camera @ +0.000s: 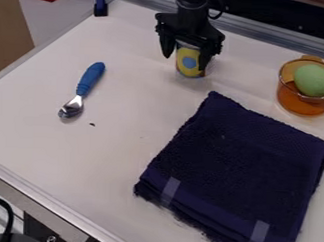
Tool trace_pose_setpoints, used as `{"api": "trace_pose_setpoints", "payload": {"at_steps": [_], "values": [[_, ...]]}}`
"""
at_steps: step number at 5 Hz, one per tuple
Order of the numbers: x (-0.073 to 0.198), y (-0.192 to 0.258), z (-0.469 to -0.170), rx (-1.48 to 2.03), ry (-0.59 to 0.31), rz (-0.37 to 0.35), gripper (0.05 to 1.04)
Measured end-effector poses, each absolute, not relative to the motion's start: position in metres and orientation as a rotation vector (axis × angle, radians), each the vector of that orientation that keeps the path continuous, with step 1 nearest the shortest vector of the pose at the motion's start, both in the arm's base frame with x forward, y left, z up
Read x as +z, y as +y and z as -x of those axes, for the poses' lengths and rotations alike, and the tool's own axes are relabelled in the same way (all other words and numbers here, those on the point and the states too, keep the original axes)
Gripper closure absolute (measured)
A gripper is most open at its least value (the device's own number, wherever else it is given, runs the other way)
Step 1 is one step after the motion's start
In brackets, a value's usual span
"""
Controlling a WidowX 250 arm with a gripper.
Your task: Move the can to the middle top of the table
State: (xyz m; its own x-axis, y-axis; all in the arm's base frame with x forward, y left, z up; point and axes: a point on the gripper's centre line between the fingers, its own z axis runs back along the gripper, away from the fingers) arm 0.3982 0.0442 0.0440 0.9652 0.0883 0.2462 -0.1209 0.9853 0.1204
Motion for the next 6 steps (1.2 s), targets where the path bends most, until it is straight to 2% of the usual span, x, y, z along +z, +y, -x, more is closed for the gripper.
{"api": "trace_pose_setpoints", "payload": {"at_steps": [1,2,4,6], "values": [[0.044,0.045,-0.405,0.124,-0.251,-0.139,0.085],[0.036,0.045,-0.395,0.107,-0.216,-0.141,0.085],[0.068,0.040,-0.366,0.075,-0.262,-0.111,0.085],[0.094,0.030,-0.320,-0.034,-0.300,-0.058,0.085]]}}
